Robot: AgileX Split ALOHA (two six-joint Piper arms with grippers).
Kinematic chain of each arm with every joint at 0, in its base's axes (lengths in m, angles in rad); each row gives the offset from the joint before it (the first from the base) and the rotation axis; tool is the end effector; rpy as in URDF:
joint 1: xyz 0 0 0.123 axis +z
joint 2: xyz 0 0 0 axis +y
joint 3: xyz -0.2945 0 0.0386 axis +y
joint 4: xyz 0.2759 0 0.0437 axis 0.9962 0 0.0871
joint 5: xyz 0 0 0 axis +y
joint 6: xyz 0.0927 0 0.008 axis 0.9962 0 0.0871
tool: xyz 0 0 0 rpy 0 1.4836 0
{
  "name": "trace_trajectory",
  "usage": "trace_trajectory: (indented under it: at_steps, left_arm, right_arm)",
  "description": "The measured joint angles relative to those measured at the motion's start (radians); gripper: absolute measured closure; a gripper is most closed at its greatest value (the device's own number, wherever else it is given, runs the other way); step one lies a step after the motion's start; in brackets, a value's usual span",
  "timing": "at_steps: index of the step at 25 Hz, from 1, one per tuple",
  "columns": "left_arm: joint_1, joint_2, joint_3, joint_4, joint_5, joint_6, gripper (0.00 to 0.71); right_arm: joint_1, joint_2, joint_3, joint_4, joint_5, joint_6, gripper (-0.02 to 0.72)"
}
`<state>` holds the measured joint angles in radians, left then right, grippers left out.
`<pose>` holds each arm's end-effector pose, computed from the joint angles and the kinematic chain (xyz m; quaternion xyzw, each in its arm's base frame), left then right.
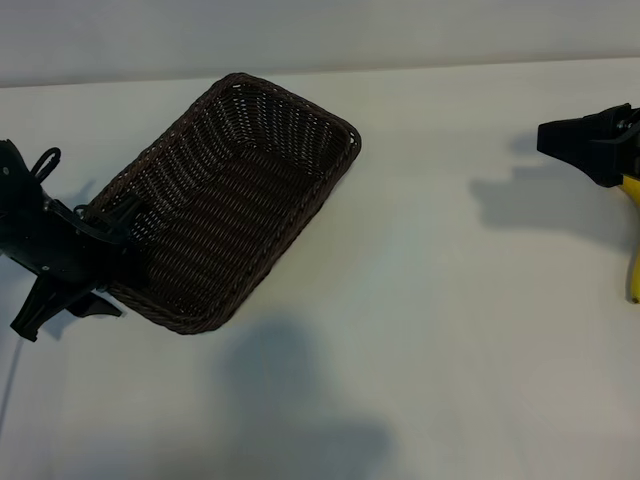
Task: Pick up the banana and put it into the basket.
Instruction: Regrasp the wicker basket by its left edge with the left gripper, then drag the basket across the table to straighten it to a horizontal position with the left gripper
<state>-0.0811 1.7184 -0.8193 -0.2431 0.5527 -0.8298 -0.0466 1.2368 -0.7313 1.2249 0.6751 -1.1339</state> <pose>0.3054 -0.0366 0.1297 -0.4505 0.8838 -0.1113 0.0592 0.2630 0.0426 0.2710 -0.1108 0.8620 0.2705 0.4141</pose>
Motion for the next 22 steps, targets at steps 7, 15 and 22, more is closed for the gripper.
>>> trace_trajectory:
  at_steps: [7, 15, 22]
  left_arm:
    - [0.0, -0.001, 0.0, -0.056, -0.006, 0.007, 0.532]
    - [0.0, -0.001, 0.0, -0.064, -0.007, 0.023, 0.532]
    - [0.0, -0.036, -0.006, -0.064, 0.014, 0.054, 0.535]
  right_arm:
    - [0.0, 0.0, 0.0, 0.0, -0.001, 0.001, 0.132]
    - [0.0, 0.0, 0.0, 0.0, -0.001, 0.001, 0.132]
    - [0.0, 0.0, 0.0, -0.001, -0.001, 0.001, 0.132]
